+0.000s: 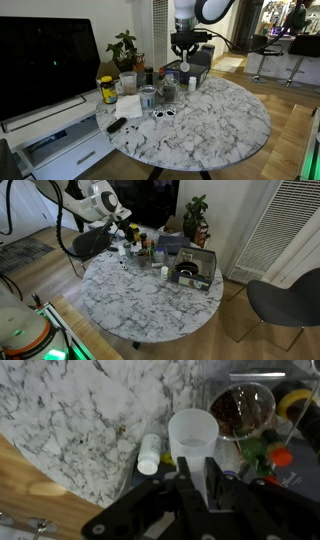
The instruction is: Pour the contents in the measuring cup into the cup
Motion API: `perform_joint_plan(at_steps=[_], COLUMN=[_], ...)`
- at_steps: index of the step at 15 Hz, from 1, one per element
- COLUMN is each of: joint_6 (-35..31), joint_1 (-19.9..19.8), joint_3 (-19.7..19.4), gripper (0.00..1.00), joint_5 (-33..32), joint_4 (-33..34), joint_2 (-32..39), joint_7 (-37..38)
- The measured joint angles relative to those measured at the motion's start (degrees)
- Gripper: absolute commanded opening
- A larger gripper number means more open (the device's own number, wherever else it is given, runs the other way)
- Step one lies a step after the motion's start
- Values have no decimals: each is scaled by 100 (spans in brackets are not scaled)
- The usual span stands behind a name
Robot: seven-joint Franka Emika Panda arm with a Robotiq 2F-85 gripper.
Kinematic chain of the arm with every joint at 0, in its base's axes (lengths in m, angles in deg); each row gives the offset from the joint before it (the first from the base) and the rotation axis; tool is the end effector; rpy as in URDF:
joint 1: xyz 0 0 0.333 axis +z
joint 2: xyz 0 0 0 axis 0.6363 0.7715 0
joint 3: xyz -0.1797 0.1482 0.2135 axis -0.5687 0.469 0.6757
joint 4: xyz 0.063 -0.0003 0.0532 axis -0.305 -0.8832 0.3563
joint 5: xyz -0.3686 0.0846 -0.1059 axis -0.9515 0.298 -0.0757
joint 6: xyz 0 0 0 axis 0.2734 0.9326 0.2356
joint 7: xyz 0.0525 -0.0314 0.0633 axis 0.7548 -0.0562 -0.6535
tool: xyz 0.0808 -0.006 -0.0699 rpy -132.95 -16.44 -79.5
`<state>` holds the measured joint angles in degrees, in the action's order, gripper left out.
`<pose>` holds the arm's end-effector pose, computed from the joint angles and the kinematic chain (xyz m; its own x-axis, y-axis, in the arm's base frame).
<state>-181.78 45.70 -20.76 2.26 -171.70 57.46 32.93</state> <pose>0.5622 0.1348 0.3444 0.6433 -0.6631 0.3827 -0.7297 -0.6823 0.0445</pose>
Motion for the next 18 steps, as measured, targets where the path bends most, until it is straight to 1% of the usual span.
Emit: perform_joint_plan(at_steps=[6, 8, 10, 14, 16, 18], joint_6=[70, 246, 466, 672, 726, 732], joint_1=[-207, -330, -443, -557, -560, -552], joint_3=[-246, -338, -448, -564, -561, -559], gripper=[5, 5, 5, 5, 5, 5], joint_5=[2330, 3052, 3609, 4375, 4751, 5042], joint_4=[-380, -399, -379, -244, -88, 123], joint_2=[-167, -89, 75, 643, 1041, 1474], joint_7=[-2426, -3272, -3979, -4956, -5247, -5300])
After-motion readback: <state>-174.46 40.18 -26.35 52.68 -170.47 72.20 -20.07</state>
